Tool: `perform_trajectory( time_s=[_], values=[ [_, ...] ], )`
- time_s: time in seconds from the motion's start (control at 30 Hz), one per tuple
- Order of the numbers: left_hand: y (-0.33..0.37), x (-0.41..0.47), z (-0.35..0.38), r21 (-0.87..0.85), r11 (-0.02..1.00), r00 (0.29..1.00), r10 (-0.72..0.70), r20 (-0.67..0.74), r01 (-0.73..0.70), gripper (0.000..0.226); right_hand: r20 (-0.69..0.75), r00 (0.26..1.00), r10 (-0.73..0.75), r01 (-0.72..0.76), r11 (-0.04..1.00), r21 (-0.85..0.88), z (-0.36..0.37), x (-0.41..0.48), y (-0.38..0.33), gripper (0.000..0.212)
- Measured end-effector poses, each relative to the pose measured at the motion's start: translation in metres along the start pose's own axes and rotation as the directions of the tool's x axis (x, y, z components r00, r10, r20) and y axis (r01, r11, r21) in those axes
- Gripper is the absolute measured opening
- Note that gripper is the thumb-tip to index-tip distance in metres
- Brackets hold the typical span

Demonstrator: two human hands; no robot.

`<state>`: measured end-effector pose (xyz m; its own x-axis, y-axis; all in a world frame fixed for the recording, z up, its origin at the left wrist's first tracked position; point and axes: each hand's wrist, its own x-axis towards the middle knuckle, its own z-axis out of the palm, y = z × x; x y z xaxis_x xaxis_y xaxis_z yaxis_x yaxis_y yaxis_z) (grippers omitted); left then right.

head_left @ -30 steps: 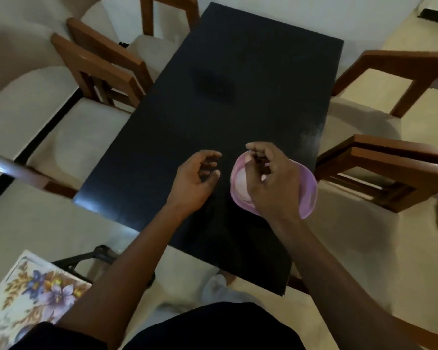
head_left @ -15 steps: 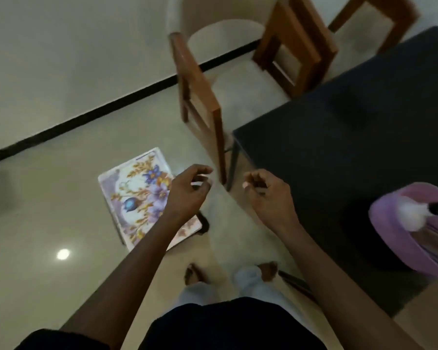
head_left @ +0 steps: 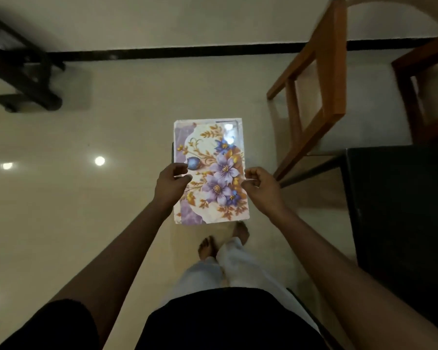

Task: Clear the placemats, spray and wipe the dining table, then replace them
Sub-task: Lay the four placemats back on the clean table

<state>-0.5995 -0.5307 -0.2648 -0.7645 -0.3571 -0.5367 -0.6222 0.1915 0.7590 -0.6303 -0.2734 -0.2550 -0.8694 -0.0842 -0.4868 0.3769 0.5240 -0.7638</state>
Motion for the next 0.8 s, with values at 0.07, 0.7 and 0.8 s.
perform_trajectory(
  time_s=[0.07, 0.7, 0.8],
  values=[
    [-0.012, 0.02, -0.001, -0.016, 0.997, 0.997, -0.074, -0.034, 0.074, 0.028, 0.033, 0.999, 0.029, -0.029, 1.0, -0.001, 0.011, 0.026, 0.003, 0.023],
    [-0.103, 0.184, 0.026, -0.07, 0.873, 0.875, -0.484, -0.019, 0.482, 0.017, 0.039, 0.907, 0.418, -0.42, 0.902, 0.095, 0.093, 0.201, 0.141, 0.073],
    [-0.111, 0.192, 0.028, -0.061, 0.873, 0.874, -0.486, -0.032, 0.483, 0.019, 0.061, 0.914, 0.402, -0.406, 0.91, 0.083, 0.099, 0.209, 0.153, 0.047]
  ],
)
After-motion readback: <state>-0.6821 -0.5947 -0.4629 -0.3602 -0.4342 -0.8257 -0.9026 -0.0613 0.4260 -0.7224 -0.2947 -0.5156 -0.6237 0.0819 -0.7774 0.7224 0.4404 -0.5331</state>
